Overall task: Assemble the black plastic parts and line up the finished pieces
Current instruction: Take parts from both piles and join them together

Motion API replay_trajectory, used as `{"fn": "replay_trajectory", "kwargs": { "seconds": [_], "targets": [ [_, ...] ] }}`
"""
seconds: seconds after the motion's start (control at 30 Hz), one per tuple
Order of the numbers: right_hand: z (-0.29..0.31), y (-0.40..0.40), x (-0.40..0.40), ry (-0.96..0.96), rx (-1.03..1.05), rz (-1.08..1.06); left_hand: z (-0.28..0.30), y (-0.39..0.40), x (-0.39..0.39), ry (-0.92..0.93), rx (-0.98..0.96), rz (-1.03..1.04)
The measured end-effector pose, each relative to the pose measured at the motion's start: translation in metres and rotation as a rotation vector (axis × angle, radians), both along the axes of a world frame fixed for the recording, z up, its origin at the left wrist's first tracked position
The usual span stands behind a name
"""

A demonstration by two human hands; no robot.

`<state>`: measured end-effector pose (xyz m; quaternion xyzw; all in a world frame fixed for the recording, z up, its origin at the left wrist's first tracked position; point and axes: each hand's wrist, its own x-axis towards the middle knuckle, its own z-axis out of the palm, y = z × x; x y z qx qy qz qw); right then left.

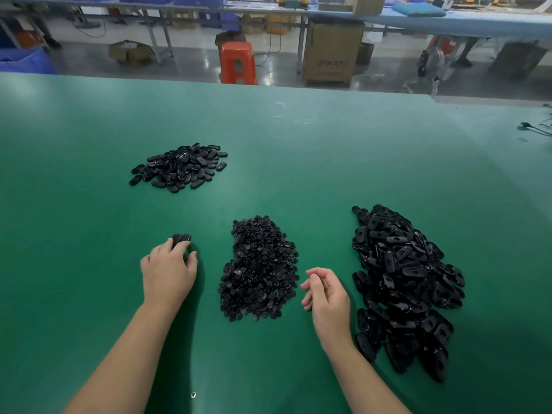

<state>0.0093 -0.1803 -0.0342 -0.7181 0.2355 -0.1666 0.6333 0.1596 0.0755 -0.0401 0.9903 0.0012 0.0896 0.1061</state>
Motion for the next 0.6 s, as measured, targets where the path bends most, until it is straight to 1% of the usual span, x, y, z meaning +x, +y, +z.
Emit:
{"fn": "replay_trajectory", "kwargs": {
  "seconds": [0.07,0.23,0.4,0.53,0.6],
  "targets": [
    [0.000,0.001,0.000,0.004,-0.007,0.001,0.001,0.002,0.002,0.011,0.009,-0.007],
    [-0.002,0.000,0.000,0.004,-0.018,0.000,0.004,0.000,0.007,0.048,0.001,0.051],
    [-0.003,0.000,0.001,0.015,-0.037,0.000,0.005,-0.030,-0.007,-0.092,-0.192,-0.051],
    [-0.005,0.000,0.002,0.053,-0.068,0.001,-0.001,-0.064,-0.038,-0.124,-0.389,-0.098],
    [-0.004,0.000,0.001,0.069,-0.078,0.004,-0.007,-0.073,-0.052,-0.135,-0.408,-0.138]
  ]
}}
